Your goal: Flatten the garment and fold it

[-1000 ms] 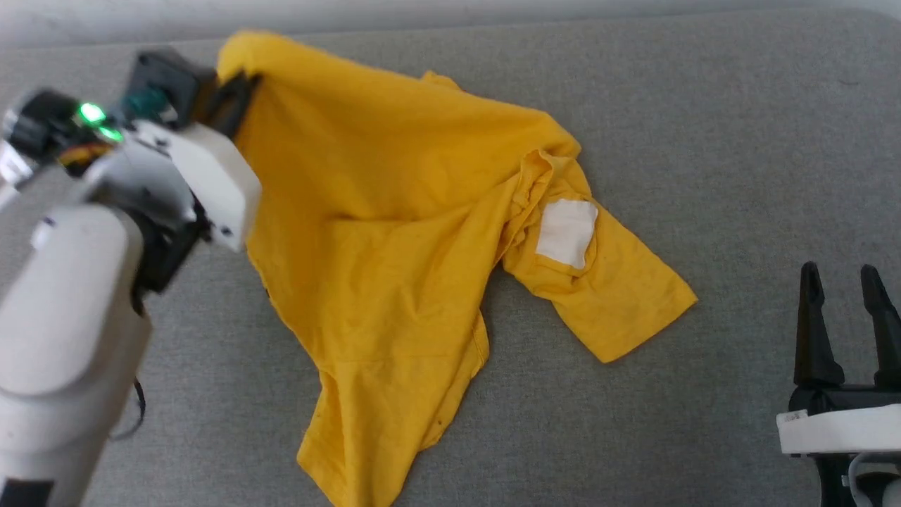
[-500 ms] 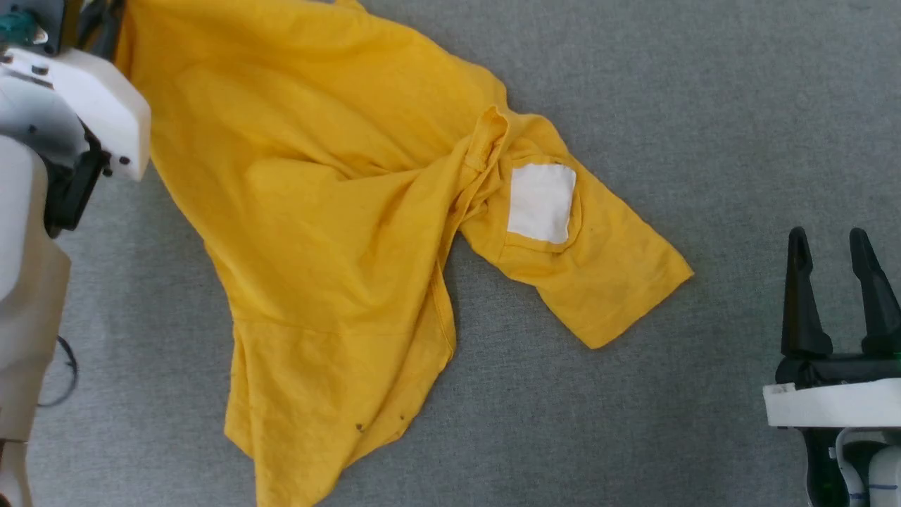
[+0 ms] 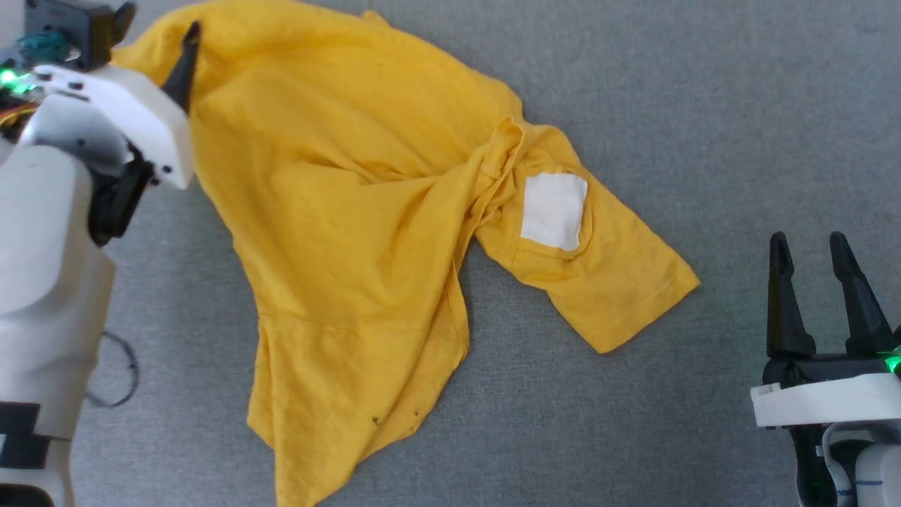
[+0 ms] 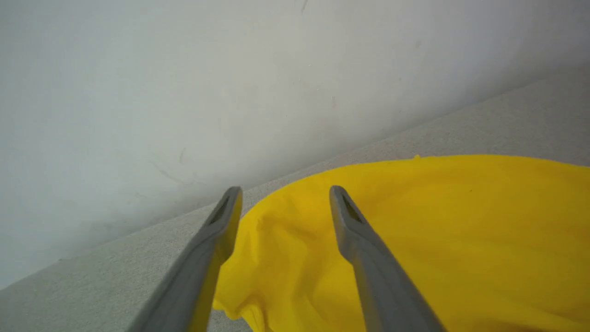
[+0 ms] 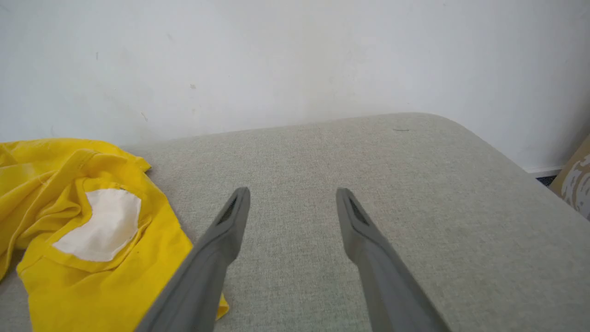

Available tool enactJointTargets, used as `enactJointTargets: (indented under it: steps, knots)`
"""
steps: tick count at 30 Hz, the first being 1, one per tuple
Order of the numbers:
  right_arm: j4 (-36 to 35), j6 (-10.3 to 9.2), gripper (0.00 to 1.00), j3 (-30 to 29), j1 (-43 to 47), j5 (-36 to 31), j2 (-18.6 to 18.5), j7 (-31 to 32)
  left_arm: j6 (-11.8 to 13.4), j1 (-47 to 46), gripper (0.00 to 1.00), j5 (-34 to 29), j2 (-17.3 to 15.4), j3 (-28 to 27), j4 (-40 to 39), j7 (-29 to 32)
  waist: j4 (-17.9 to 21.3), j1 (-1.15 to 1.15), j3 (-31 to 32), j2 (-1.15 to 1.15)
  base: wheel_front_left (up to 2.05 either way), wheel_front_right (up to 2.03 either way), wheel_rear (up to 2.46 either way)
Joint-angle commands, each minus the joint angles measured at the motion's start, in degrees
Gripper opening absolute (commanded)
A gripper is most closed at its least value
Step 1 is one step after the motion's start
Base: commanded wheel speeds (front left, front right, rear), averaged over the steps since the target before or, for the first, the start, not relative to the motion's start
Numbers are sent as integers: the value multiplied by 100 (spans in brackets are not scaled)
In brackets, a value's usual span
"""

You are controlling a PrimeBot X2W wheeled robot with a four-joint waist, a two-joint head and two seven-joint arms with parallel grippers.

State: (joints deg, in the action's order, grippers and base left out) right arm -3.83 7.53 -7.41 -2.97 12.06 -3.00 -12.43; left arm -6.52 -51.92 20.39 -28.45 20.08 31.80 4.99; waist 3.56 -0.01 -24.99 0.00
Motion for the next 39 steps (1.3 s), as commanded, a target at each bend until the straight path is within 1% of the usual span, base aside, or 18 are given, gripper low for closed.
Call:
enactJointTargets:
  steps: [1,3,7,10,12,14,16,19,21,25,28,29,30,31,35,39]
  knots:
    - [25,-4,100,-32,25,-25,13,18,-34,67,100,79,79,35,-190,-17,-126,1,420,0,0,0,0]
    - [49,-4,100,-76,82,-19,13,37,-50,125,100,188,192,135,-508,68,-154,1,597,0,0,0,0]
    - [85,-4,100,-158,197,-4,13,80,-69,348,100,398,478,473,-1231,470,-208,1,836,0,0,0,0]
    - [103,-4,100,-195,268,17,13,93,-42,600,100,451,757,764,-1677,697,-237,1,930,0,0,0,0]
    - [113,-4,100,-202,287,30,13,97,3,752,100,326,896,1028,-1840,811,-246,1,941,0,0,0,0]
    - [108,-4,100,-185,280,38,13,110,67,906,100,237,1030,1260,-1809,961,-236,1,916,0,0,0,0]
    - [79,-4,100,-143,250,41,13,125,108,1038,100,208,1131,1440,-1605,1161,-200,1,852,0,0,0,0]
    - [-1,-4,100,-93,216,23,13,152,152,1107,100,218,1241,1581,-1220,1389,-140,1,703,0,0,0,0]
    - [-40,-4,100,-111,212,2,13,170,178,1118,100,299,1355,1585,-1032,1421,-114,1,599,0,0,0,0]
    - [-116,-4,100,-179,213,-22,13,195,110,1094,100,456,1515,1673,-829,1503,-96,1,431,0,0,0,0]
    - [-144,-4,100,-176,194,-24,13,205,51,1046,100,497,1509,1787,-704,1617,-78,1,370,0,0,0,0]
    - [-150,-4,100,-170,185,-23,13,208,36,1036,55,514,1503,1820,-663,1651,-70,1,359,0,0,0,0]
    - [-154,-4,100,-165,174,-20,13,210,24,1023,7,533,1503,1839,-637,1653,-63,1,352,0,0,0,0]
    - [-154,-4,100,-160,163,-17,13,209,9,1013,0,552,1505,1872,-613,1660,-58,1,352,0,0,0,0]
    - [-112,-4,100,-164,145,-12,13,196,-44,976,0,660,1504,2005,-666,1605,-69,1,425,0,0,0,0]
    - [-40,-4,100,-203,184,-11,13,189,-71,984,0,823,1548,2135,-1060,1521,-132,1,603,0,0,0,0]
